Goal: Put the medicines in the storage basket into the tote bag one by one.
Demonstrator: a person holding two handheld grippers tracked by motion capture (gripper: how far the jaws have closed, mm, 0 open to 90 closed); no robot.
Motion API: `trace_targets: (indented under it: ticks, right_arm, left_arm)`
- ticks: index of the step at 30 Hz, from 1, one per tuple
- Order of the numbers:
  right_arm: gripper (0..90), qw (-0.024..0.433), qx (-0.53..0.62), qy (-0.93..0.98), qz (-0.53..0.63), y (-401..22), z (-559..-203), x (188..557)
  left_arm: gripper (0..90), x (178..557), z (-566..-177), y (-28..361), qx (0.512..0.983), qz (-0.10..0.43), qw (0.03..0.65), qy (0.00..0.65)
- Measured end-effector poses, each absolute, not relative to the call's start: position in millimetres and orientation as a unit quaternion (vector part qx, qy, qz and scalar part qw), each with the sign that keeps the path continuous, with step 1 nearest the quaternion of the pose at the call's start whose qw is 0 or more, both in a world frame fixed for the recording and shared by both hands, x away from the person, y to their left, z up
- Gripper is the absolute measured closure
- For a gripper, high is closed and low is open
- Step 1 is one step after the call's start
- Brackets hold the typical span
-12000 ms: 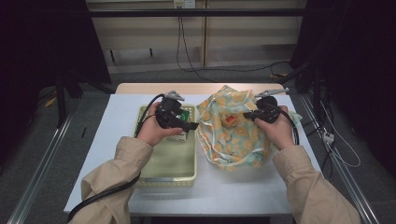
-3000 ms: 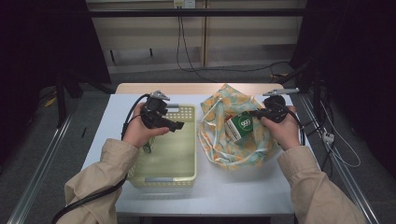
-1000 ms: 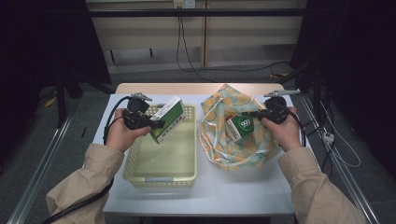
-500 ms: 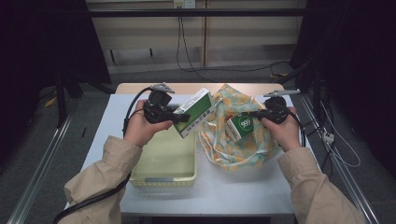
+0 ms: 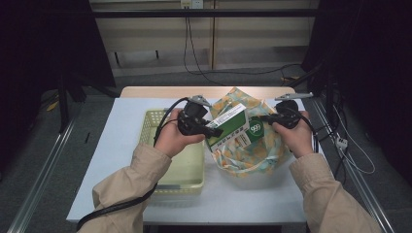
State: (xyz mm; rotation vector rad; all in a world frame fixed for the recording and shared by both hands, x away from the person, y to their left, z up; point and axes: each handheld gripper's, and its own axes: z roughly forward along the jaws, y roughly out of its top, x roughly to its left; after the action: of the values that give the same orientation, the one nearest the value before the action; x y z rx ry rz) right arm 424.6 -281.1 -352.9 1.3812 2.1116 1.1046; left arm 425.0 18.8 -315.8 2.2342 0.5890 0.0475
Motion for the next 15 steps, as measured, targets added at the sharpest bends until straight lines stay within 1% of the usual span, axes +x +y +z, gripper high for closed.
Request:
trace_targets:
  ticks: [1,9,15]
  right_arm:
    - [89.8,0.193,0.492,0.752,0.393,-282,-352,424]
    - [89.9,0.195,0.494,0.749,0.397,-284,-348,424]
    - [89.9,0.196,0.494,0.748,0.397,-286,-347,424]
  left_arm:
    - [62.6,426,-317,17,0.883,0.004,0.410,0.227]
    - [62.6,427,-324,5,0.898,0.000,0.386,0.211]
    - [62.6,422,-323,9,0.906,0.001,0.375,0.199]
